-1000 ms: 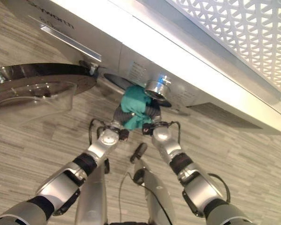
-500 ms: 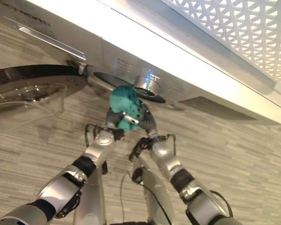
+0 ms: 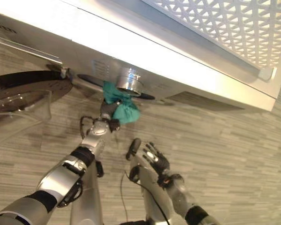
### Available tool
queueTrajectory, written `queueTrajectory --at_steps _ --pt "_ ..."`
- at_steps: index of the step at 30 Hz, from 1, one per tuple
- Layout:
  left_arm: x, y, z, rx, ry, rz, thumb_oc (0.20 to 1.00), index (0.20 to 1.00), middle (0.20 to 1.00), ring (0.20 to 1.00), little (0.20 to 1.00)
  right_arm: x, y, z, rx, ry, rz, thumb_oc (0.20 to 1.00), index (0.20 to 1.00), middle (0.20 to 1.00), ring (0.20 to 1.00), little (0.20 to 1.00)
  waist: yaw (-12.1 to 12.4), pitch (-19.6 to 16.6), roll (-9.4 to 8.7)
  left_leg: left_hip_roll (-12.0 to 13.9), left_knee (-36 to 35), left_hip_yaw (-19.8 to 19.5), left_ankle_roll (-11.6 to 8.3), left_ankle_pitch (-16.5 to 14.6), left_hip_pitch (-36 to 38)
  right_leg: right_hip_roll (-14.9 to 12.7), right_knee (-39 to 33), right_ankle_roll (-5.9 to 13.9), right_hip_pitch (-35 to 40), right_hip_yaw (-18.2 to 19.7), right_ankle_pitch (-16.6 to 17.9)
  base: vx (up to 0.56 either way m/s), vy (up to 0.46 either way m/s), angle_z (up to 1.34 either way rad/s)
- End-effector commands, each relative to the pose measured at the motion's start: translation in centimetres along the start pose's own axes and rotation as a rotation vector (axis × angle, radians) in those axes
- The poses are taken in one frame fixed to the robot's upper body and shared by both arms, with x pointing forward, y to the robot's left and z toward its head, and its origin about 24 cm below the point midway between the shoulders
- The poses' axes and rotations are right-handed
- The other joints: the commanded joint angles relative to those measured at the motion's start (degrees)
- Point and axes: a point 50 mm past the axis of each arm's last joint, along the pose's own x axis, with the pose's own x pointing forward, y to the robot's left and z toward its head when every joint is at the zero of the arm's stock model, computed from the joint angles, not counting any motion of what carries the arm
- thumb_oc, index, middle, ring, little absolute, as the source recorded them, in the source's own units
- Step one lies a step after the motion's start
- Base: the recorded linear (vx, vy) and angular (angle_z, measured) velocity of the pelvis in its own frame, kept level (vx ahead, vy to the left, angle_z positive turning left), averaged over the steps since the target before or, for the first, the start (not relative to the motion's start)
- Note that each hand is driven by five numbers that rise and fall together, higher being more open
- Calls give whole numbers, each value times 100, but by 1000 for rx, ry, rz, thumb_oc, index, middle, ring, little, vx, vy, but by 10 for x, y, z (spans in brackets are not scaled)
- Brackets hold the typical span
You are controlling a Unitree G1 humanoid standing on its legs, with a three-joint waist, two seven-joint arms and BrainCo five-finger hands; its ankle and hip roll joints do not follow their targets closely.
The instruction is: Grab the laundry basket,head to the washer,open it,put in the laundry and shut it.
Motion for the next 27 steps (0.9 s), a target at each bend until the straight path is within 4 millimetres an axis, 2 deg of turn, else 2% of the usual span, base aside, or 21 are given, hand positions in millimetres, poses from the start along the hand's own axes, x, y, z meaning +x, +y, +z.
queueTrajectory --at_steps 1,4,6,8,10,11,12,14,15,16,17,18,19,20,21,22,23,27 --pt "11 -21 37 -29 -123 -58 200 200 200 200 200 9 -5 35 -62 -107 -61 1000 1000 1000 1000 1000 114 177 -232 -76 -1003 333 -73 413 301 -318 876 512 123 -136 -635 0 0 0" --pt "15 -22 49 -50 -147 -44 200 200 200 200 200 15 -10 41 -36 -123 -117 1000 1000 1000 1000 1000 85 177 -211 -98 -964 335 -63 387 197 -318 850 529 45 -118 -619 0 0 0" --pt "23 -18 70 -67 -180 -14 200 200 200 200 200 22 -3 51 -15 -162 -111 1000 1000 1000 1000 1000 38 177 -239 -88 -970 350 -67 384 151 -313 816 552 9 -84 -588 -1 15 -2" --pt "35 1 116 -47 -267 52 200 200 200 200 200 29 8 64 1 -210 -68 1000 1000 1000 1000 1000 -41 177 -291 -59 -974 374 -67 386 73 -308 763 590 -56 -16 -527 -9 38 -12" --pt "41 36 176 -15 -365 150 200 200 200 200 200 32 18 79 5 -262 -16 1000 1000 1000 1000 1000 -178 177 -358 -18 -962 405 -77 377 34 -292 710 627 -94 62 -461 -12 51 -19" --pt "38 57 214 10 -424 203 200 200 200 200 200 32 21 89 -5 -293 8 1000 1000 1000 1000 1000 -272 177 -385 5 -948 430 -85 371 13 -282 683 648 -111 117 -431 -9 52 -21" --pt "33 71 242 7 -478 232 200 200 200 200 200 32 24 96 -11 -316 23 1000 1000 1000 1000 1000 -324 177 -402 15 -936 443 -88 366 -14 -277 651 667 -112 147 -403 -3 45 -21" --pt "14 84 304 1 -630 255 200 200 200 200 200 30 29 113 -10 -375 56 1000 1000 1000 1000 1000 -415 177 -377 11 -887 473 -84 348 -124 -269 520 728 -121 188 -316 26 10 -22" --pt "0 79 333 -124 -730 205 561 561 561 561 561 26 28 114 -33 -378 68 1000 1000 1000 1000 1000 -386 175 -317 -13 -875 458 -67 346 -201 -278 464 744 -138 171 -313 65 -35 -24" --pt "-10 69 352 -244 -807 137 1000 1000 1000 1000 1000 24 27 114 -44 -374 68 1000 1000 1000 1000 1000 -368 169 -275 -42 -873 434 -59 342 -232 -275 414 742 -135 158 -320 53 -36 -19" --pt "-10 69 352 -251 -807 134 1000 1000 1000 1000 1000 23 27 115 -46 -375 65 1000 1000 1000 1000 1000 -365 174 -258 -42 -871 427 -58 341 -238 -271 407 742 -133 151 -317 40 -28 -6" --pt "-15 58 361 -260 -841 92 1000 1000 1000 1000 1000 20 24 115 -50 -370 59 1000 1000 1000 1000 1000 -353 149 -222 -67 -885 404 -52 343 -250 -263 379 740 -128 141 -327 35 -16 5" --pt "-21 51 369 -207 -875 77 1000 1000 1000 1000 1000 17 20 115 -47 -371 50 1000 1000 1000 1000 1000 -335 128 -181 -94 -893 393 -41 343 -270 -268 358 736 -130 119 -324 50 -24 7" --pt "-20 47 368 -92 -862 104 1000 1000 1000 1000 1000 14 16 116 -48 -374 38 1000 1000 1000 1000 1000 -304 99 -142 -115 -911 387 -33 352 -294 -271 323 740 -135 96 -319 42 -18 6" --pt "-15 52 363 51 -822 147 1000 1000 1000 1000 1000 12 12 117 -53 -371 32 1000 1000 1000 1000 1000 -268 81 -90 -133 -924 385 -25 358 -294 -278 315 741 -141 88 -314 27 -13 4" --pt "-15 52 364 57 -821 147 1000 1000 1000 1000 1000 12 13 117 -51 -371 33 1000 1000 1000 1000 1000 -267 82 -99 -136 -928 381 -24 360 -298 -279 312 742 -143 84 -314 0 0 0" --pt "-8 56 355 272 -759 180 1000 1000 1000 1000 1000 8 6 112 -55 -341 22 1000 1000 1000 1000 1000 -215 79 -53 -163 -938 366 -13 367 -315 -291 320 728 -173 77 -319 0 0 0" --pt "8 42 323 582 -654 152 1000 1000 1000 1000 1000 5 -1 96 -64 -264 13 1000 1000 1000 1000 1000 -120 116 -10 -188 -894 310 -13 351 -360 -269 351 677 -221 71 -373 13 -37 5"
